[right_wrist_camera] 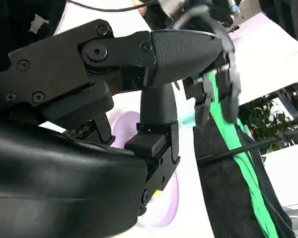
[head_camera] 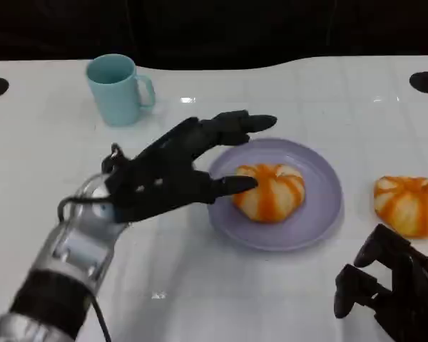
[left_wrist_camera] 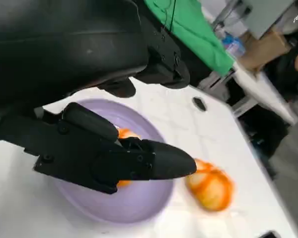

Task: Grasp the bread from the table and place it into the plate.

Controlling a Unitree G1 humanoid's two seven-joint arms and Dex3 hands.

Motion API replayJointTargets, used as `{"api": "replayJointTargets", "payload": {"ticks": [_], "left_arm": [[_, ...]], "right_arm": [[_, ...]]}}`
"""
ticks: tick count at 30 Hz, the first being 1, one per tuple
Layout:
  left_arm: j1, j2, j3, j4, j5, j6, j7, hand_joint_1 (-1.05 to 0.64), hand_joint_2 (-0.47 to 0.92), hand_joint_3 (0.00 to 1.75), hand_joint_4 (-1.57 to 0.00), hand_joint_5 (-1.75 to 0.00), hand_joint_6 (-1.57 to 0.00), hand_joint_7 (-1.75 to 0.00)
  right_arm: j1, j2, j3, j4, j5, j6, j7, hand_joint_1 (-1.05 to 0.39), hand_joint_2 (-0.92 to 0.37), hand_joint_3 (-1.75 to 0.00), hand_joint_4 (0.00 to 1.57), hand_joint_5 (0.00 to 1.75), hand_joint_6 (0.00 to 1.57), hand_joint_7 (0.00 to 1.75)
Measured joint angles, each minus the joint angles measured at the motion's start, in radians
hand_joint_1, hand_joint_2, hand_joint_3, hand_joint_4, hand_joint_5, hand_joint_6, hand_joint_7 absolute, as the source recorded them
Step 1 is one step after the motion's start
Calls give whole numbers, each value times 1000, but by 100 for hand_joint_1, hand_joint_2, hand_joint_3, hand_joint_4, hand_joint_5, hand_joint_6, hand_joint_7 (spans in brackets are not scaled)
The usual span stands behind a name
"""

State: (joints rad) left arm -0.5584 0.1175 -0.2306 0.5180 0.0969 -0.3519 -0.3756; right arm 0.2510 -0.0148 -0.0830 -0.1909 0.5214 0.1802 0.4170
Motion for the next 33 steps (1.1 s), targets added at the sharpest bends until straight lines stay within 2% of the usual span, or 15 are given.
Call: {"api": "replayJointTargets", "payload": {"ticks": [3,8,9,10,11,15,17,22,23,24,29,33], "left_arm": [[91,-46,42,-29,-95,-14,-6,-53,92,30,-35,-116,-63,-32],[164,-70,88,-92,-193,-18,-40,-52,92,31,-42,-120,-65,-48],[174,-73,92,-100,-203,-18,-42,-57,92,31,-48,-127,-64,-69],[187,-78,98,-115,-228,-10,-49,-58,92,32,-50,-129,-62,-79],[209,-87,109,-139,-258,2,-56,-62,92,34,-51,-137,-59,-96],[319,-122,139,-262,-369,81,-61,-64,92,34,-49,-157,-53,-125],[365,-134,153,-310,-429,116,-78,-66,92,33,-51,-164,-54,-131],[438,-138,173,-394,-497,205,-85,-67,92,33,-52,-167,-55,-133],[440,-138,173,-402,-498,214,-85,-65,92,33,-61,-172,-52,-148],[451,-139,176,-427,-508,233,-82,-64,92,34,-64,-173,-51,-154],[610,-175,186,-589,-603,349,-50,-59,92,35,-73,-175,-54,-163],[695,-200,196,-629,-624,362,-44,-57,92,39,-75,-175,-50,-170]], "right_arm": [[0,0,1,-1,0,0,0,-58,-92,-40,75,175,57,162],[4,-1,0,-8,2,1,0,-57,-92,-39,74,175,57,160],[4,0,0,-9,2,1,0,-58,-92,-38,74,175,57,161],[4,0,0,-11,2,1,0,-58,-92,-38,74,175,57,161],[6,-1,0,-14,2,1,0,-57,-92,-38,74,175,57,160],[8,-1,-1,-17,7,2,1,-57,-92,-37,74,175,58,159],[8,-1,-1,-18,11,3,1,-57,-92,-36,74,175,59,158],[9,-4,-1,-21,21,16,1,-57,-92,-36,74,175,60,156],[9,-5,-1,-22,21,17,1,-57,-92,-37,74,175,59,156],[8,-5,1,-22,21,17,3,-57,-92,-37,74,175,59,156],[17,-10,-2,-25,20,16,7,-58,-92,-39,75,175,59,159],[17,-11,1,-27,19,15,7,-57,-92,-39,75,175,59,159]]}}
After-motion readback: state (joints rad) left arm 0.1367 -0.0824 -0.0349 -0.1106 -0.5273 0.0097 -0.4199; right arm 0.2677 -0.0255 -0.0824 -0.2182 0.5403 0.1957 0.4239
